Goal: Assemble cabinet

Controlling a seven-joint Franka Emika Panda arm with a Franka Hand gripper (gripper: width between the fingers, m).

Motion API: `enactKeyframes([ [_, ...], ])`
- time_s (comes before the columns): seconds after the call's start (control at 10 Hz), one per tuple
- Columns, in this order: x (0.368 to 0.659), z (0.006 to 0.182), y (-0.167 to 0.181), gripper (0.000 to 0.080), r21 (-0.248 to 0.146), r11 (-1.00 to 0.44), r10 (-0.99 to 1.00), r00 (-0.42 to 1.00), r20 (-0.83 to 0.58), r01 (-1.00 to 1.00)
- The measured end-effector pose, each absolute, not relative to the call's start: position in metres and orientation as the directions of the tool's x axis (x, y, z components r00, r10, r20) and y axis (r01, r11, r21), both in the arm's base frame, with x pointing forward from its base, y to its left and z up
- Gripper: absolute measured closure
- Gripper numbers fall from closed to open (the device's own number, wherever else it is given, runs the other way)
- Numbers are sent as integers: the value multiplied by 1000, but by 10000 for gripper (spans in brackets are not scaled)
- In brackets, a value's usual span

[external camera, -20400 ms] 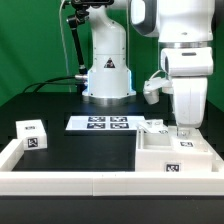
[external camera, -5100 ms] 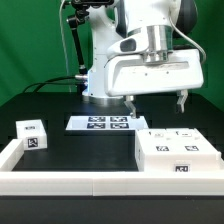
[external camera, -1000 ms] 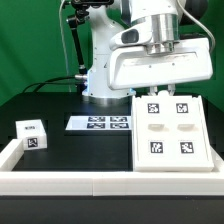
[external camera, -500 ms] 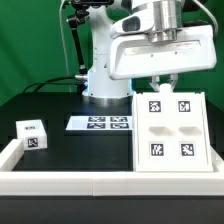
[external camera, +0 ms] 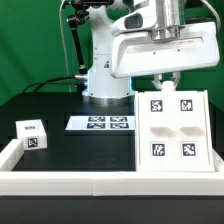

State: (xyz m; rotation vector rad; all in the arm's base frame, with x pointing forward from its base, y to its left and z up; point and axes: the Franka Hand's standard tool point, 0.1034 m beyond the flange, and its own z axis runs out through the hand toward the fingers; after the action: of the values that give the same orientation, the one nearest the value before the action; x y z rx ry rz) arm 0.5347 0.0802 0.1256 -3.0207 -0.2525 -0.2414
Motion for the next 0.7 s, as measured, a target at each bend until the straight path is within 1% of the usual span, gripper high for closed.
enactKeyframes([
  [0.1,541,132,80,798,-93,-981,156,976,155,171],
  [0.4,549,141,83,798,-101,-980,160,977,139,174],
  [0.5,549,141,84,798,-101,-979,161,977,139,176],
  [0.6,545,137,83,798,-99,-979,161,977,143,176],
  [0.7,537,129,79,798,-88,-979,166,973,162,182],
])
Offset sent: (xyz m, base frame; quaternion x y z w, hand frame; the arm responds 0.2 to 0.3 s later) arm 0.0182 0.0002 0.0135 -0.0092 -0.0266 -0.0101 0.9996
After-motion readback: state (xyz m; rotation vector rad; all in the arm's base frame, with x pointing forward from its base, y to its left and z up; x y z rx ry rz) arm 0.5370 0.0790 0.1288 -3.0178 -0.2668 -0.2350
